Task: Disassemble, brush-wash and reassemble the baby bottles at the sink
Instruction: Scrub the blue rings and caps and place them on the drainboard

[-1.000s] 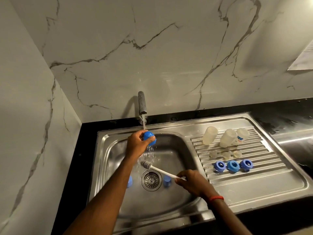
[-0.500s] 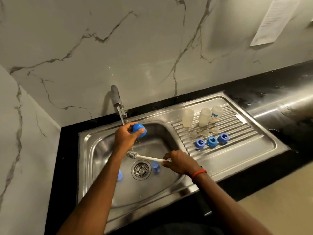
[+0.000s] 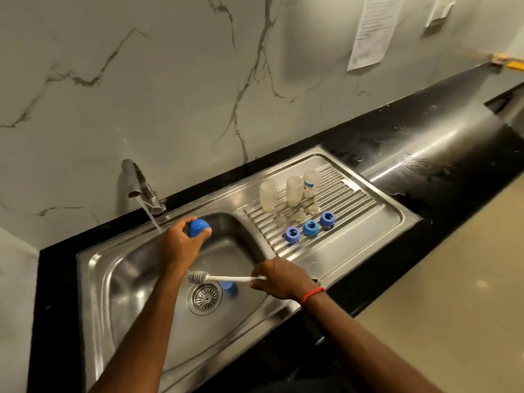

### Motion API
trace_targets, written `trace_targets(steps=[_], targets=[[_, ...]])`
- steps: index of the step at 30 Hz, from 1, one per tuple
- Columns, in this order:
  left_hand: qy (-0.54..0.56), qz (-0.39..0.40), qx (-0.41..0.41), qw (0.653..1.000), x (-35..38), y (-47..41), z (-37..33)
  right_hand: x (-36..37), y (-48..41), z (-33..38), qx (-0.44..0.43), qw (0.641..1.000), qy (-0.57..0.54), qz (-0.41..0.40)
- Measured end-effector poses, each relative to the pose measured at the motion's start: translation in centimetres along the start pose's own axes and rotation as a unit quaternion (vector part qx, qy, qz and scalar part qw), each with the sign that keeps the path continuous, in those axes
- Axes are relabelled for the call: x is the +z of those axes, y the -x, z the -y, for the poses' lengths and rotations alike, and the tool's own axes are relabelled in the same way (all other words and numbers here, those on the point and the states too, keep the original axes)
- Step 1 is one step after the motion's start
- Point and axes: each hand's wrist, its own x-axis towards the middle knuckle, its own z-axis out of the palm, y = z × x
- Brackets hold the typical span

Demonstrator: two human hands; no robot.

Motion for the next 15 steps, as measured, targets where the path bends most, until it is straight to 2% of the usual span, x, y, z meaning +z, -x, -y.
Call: trace_targets(steps=[5,9,15], targets=[[0.029,0.051,0.091,0.994,3.2,-1.1,-4.9,-0.6,1.1,-1.2,-0.001,1.0,-0.006,-0.004],[0.064,0.124,0.123,0.983,7.2,-0.6,-8.2,-1.1,2.0,-2.5,0.002,1.0,-0.003,0.002],[0.045,0.231,0.164,0.958,12.0,1.4,-12.3,-2.0,2.2,-3.9,-0.022,0.999,0.014,0.04]])
